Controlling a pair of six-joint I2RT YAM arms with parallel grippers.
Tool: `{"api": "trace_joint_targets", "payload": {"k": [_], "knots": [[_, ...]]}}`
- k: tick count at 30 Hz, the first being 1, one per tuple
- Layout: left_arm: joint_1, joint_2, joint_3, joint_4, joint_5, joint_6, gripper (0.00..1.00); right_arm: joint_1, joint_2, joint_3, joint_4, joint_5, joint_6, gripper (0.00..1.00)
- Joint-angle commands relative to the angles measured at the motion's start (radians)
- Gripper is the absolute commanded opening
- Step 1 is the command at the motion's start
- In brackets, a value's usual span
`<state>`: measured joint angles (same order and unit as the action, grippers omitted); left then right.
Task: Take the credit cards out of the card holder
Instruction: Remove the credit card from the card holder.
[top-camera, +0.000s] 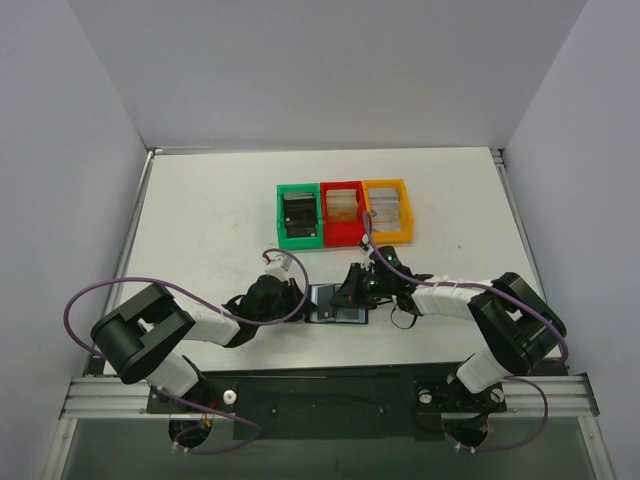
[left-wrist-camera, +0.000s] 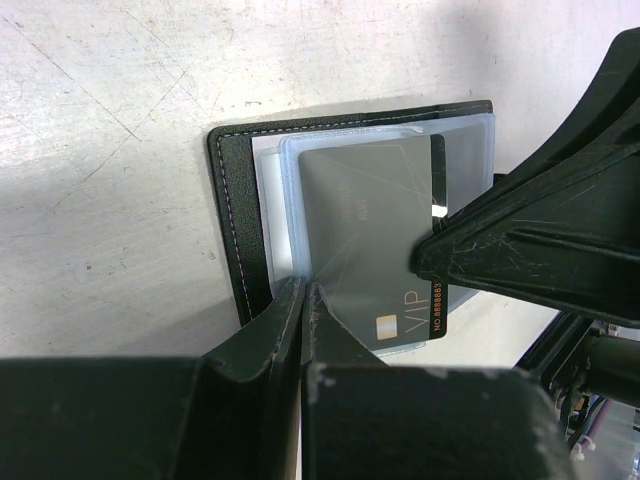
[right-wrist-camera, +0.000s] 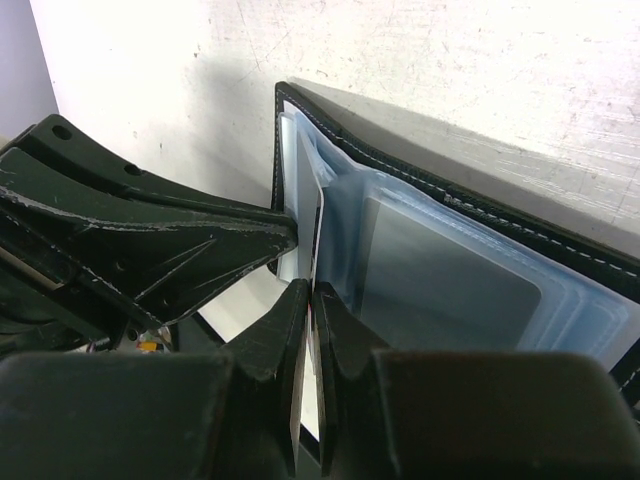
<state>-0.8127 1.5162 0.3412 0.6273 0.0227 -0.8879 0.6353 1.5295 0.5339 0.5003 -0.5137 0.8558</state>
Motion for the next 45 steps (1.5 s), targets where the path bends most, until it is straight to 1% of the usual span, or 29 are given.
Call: {"api": "trace_joint_targets", "payload": {"k": [1,11,13,23,31,39,41,43,45], "knots": [[-0.005,0.021,-0.014,-0.054,-0.015,0.003,0.08,-0.008,-0.046,-0.008,0.021,-0.028,-0.011,0.03],[-0.002,0.009,-0.019,-0.063,-0.015,-0.003,0.07,-0.013,-0.066,-0.014,-0.003,-0.028,-0.020,0.04],[-0.002,0.009,-0.021,-0.063,-0.038,-0.003,0.07,-0.014,-0.069,-0.015,-0.003,-0.029,-0.023,0.05],[-0.002,0.007,-0.022,-0.066,-0.044,-0.003,0.04,-0.019,-0.077,-0.018,-0.009,-0.029,-0.024,0.07],[-0.003,0.002,-0.024,-0.069,-0.046,-0.002,0.00,-0.023,-0.081,-0.023,-0.009,-0.029,-0.023,0.00],[-0.003,-0.001,-0.025,-0.069,-0.046,-0.003,0.00,-0.029,-0.094,-0.028,-0.017,-0.032,-0.024,0.00],[-0.003,0.001,-0.024,-0.069,-0.046,-0.002,0.00,-0.029,-0.095,-0.028,-0.017,-0.032,-0.027,0.01],[-0.002,0.001,-0.024,-0.069,-0.047,0.000,0.00,-0.029,-0.094,-0.026,-0.020,-0.034,-0.026,0.05],[-0.003,0.002,-0.022,-0.069,-0.047,0.000,0.00,-0.031,-0.094,-0.029,-0.019,-0.034,-0.026,0.05]]}}
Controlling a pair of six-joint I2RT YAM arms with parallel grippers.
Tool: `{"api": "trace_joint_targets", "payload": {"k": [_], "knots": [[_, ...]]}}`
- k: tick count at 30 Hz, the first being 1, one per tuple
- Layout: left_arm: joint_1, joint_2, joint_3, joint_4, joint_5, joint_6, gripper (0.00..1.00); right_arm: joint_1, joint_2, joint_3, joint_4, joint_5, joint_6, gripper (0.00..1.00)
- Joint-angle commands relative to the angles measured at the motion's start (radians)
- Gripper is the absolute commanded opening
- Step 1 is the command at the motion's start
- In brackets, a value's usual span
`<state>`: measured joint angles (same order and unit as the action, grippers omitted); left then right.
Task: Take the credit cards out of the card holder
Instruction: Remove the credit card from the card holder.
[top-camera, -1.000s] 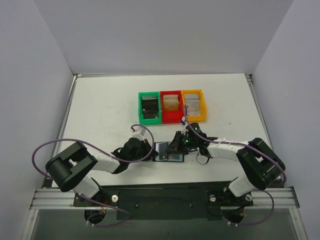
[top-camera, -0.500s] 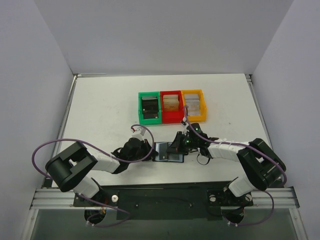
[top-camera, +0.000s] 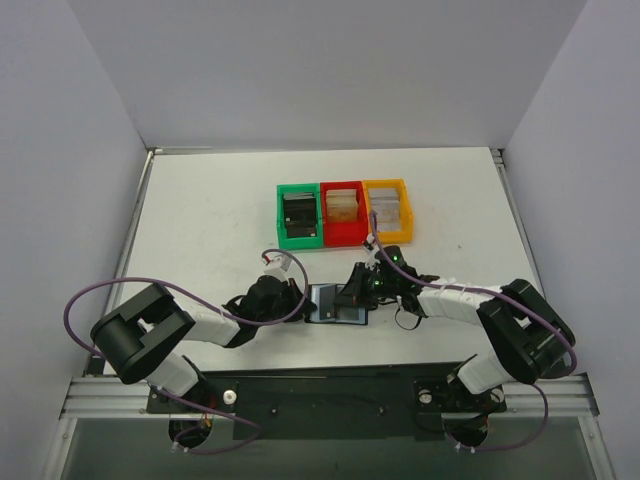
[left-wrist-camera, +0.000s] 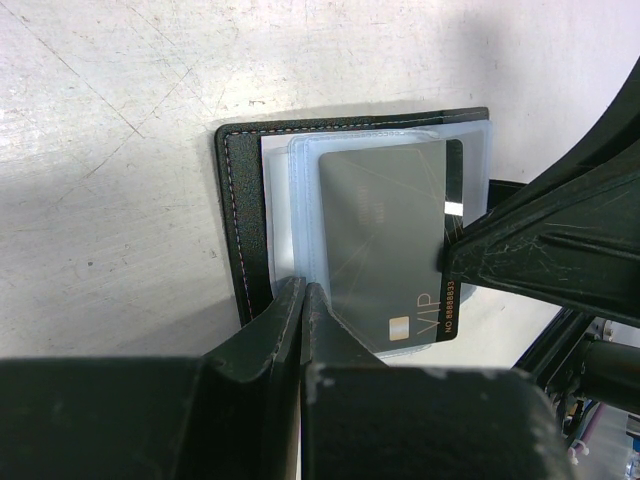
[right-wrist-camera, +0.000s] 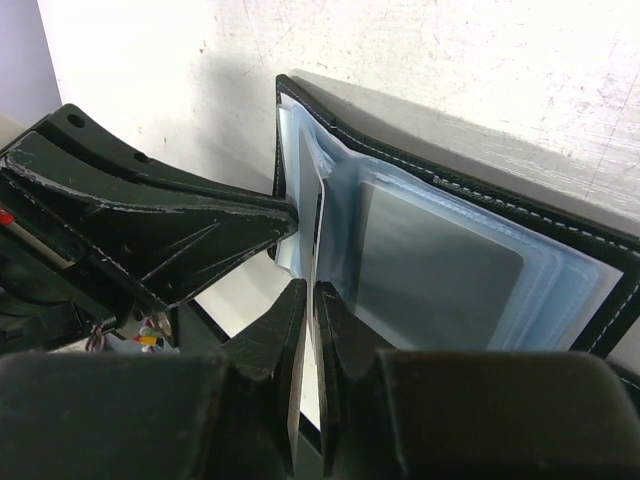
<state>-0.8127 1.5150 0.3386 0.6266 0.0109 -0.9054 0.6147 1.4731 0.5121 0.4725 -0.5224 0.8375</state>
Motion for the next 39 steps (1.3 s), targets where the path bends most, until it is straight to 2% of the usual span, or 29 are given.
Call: {"api": "trace_joint_targets", "payload": {"k": [1,10,36,38,39], "knots": [[-0.002,0.004,-0.019,-0.068,-0.034,0.017,0.00,-0.010,-0.036,-0.007,0.009,-0.025,-0.008,0.05],[-0.003,0.001,-0.023,-0.071,-0.035,0.014,0.00,-0.012,-0.042,-0.007,0.002,-0.022,-0.012,0.00],[0.004,-0.033,-0.047,-0.038,-0.032,0.002,0.00,-0.029,-0.111,-0.020,-0.055,-0.019,-0.044,0.00],[0.004,-0.051,-0.044,-0.041,-0.026,0.000,0.04,-0.030,-0.117,-0.018,-0.066,-0.018,-0.049,0.00],[0.007,-0.056,-0.039,-0.039,-0.016,0.002,0.11,-0.030,-0.119,-0.017,-0.067,-0.019,-0.052,0.00]]}}
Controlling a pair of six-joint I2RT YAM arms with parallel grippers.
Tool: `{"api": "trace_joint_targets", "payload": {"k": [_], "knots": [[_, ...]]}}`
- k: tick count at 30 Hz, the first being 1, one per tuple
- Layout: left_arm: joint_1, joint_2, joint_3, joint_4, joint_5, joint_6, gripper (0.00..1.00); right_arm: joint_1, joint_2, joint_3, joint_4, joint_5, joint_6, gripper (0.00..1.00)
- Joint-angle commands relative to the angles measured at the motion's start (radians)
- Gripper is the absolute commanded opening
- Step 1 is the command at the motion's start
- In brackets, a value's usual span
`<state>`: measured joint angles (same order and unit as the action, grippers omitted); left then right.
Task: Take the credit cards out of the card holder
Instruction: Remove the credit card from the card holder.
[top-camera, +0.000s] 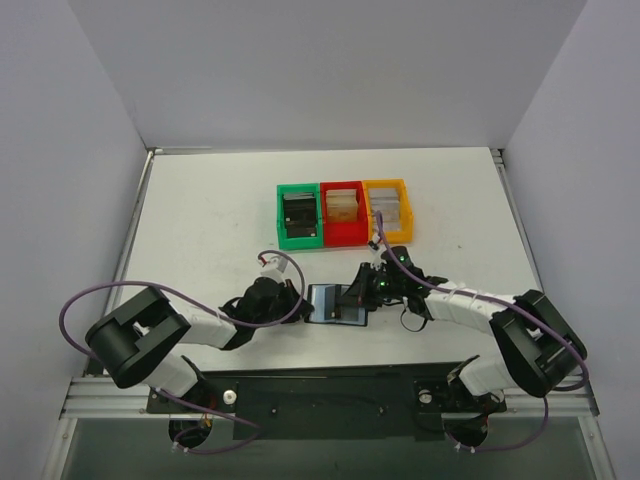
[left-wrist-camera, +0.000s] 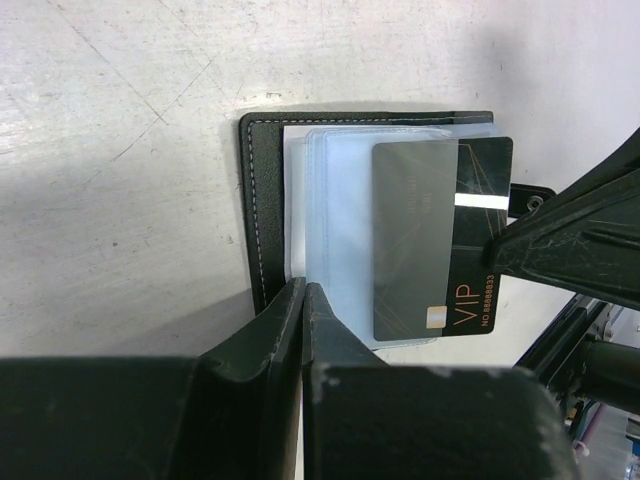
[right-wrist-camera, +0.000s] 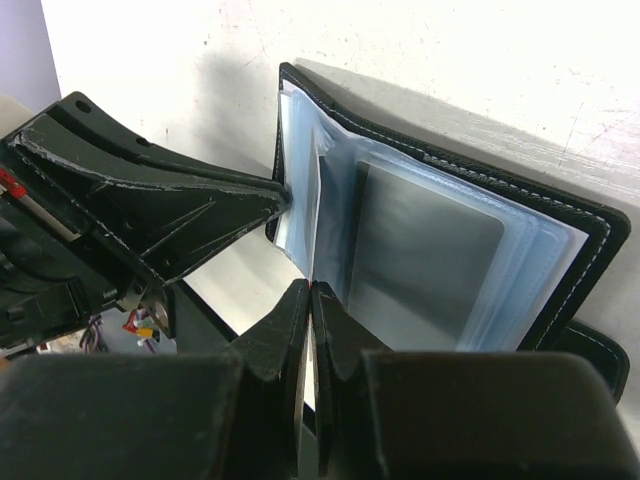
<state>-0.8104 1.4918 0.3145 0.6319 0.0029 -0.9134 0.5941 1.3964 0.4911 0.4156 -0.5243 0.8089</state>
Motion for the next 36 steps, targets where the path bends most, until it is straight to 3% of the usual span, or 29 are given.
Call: {"api": "trace_joint_targets", "payload": {"k": [1,6,11,21,29,36], "knots": [[0.005,-0.041,-0.011,-0.047,-0.003,0.014,0.15,-0.010,-0.045,0.004,-0.021,-0.016,-0.027,0.00],[0.004,-0.073,0.017,-0.084,0.021,0.030,0.36,-0.011,-0.063,0.009,-0.058,-0.005,-0.046,0.00],[0.005,-0.116,0.032,-0.121,0.023,0.036,0.44,-0.013,-0.077,0.009,-0.097,0.006,-0.070,0.00],[0.022,-0.148,0.023,-0.129,0.022,0.041,0.46,-0.019,-0.119,0.012,-0.175,0.037,-0.106,0.00],[0.017,-0.111,0.021,0.058,0.098,-0.005,0.46,-0.020,-0.108,0.014,-0.166,0.033,-0.105,0.00],[-0.004,-0.033,0.069,0.089,0.149,-0.010,0.43,-0.020,-0.106,0.012,-0.163,0.033,-0.103,0.00]]}}
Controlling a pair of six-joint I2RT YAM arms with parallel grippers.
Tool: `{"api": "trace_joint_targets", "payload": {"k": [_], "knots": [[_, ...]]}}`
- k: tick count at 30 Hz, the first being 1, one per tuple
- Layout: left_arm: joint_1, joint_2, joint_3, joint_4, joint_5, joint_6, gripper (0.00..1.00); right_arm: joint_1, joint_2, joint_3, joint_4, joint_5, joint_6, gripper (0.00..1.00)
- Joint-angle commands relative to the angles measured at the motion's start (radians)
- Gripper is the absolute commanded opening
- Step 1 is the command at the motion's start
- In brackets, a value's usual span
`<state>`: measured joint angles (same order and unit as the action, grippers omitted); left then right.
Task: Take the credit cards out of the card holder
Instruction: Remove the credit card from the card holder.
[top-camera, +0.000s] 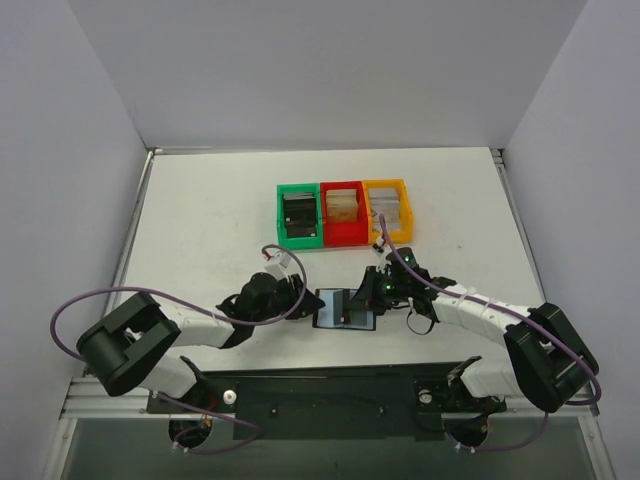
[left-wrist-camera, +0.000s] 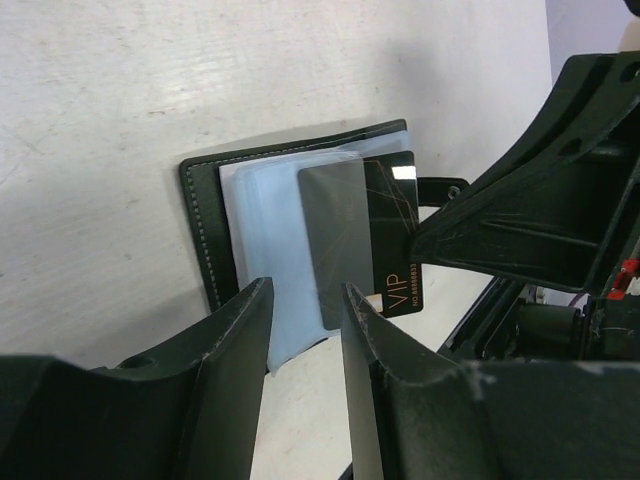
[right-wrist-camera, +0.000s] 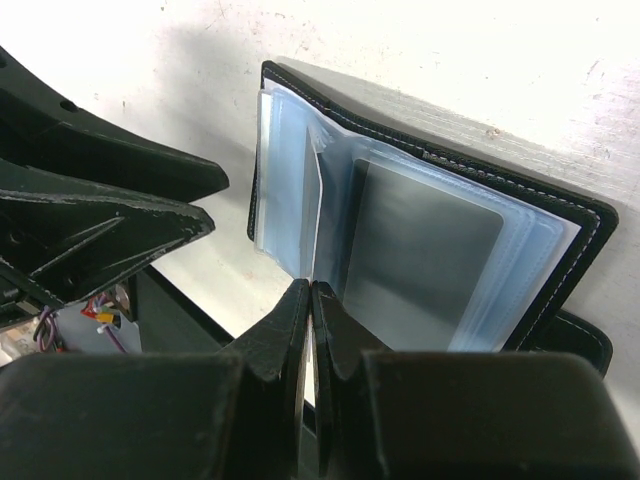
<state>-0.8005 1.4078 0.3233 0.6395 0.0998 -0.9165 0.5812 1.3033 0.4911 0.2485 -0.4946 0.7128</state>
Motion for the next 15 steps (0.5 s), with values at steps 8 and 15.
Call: {"api": "trace_joint_targets", "payload": {"k": [8,15], "knots": [[-0.029,0.194,0.063,0.164,0.086,-0.042,0.29,-0.007,-0.019,0.014,0.002,-0.002,-0.009,0.00],[-0.025,0.189,0.057,0.051,-0.017,-0.039,0.12,-0.014,-0.058,0.009,-0.032,0.013,-0.021,0.00]]}}
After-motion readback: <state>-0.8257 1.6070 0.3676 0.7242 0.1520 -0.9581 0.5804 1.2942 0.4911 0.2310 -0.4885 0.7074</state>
